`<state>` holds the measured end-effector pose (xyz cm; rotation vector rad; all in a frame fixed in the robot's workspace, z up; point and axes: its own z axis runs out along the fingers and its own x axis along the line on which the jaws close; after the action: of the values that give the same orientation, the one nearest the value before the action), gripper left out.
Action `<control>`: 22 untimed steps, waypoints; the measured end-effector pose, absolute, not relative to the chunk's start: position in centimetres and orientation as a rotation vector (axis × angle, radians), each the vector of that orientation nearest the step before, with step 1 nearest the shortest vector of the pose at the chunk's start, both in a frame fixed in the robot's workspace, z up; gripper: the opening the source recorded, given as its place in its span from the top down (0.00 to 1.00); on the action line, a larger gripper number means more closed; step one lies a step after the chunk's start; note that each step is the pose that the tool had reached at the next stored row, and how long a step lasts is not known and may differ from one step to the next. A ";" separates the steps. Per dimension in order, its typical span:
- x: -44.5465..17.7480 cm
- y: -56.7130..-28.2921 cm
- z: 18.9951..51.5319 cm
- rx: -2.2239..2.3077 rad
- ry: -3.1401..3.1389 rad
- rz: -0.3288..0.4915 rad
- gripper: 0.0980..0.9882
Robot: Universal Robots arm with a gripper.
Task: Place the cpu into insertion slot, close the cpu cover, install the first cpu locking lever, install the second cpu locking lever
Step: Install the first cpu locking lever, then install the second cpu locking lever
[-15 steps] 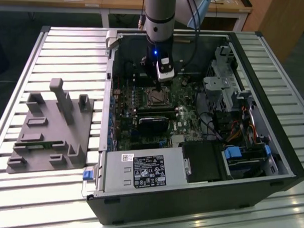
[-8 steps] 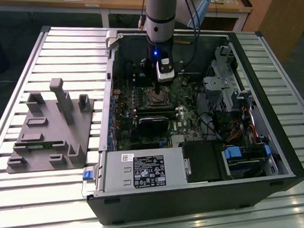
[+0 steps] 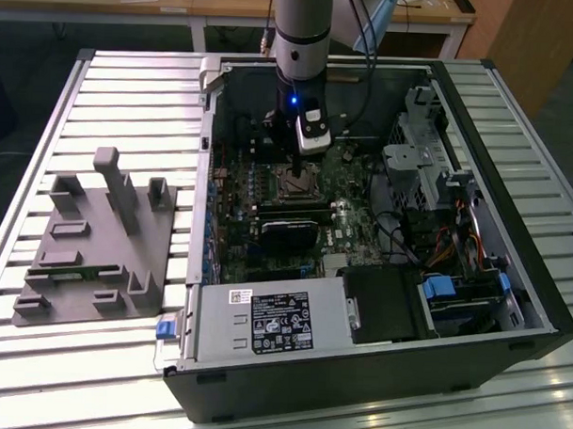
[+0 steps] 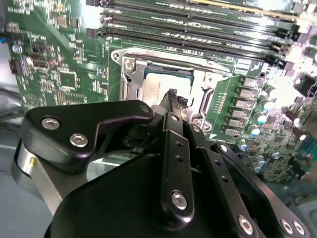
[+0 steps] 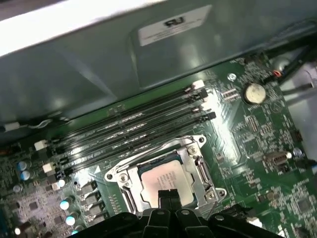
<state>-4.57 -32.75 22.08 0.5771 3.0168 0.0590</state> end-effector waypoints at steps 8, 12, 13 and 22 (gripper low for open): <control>-4.4 -32.7 21.8 0.432 3.043 0.062 0.99; -3.9 -32.7 21.8 0.426 3.044 0.062 0.99; -3.9 -32.7 21.8 0.426 3.044 0.062 0.99; -3.8 -32.7 21.8 0.426 3.044 0.062 0.99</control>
<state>-3.81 -32.74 21.78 0.4263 3.0436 0.0619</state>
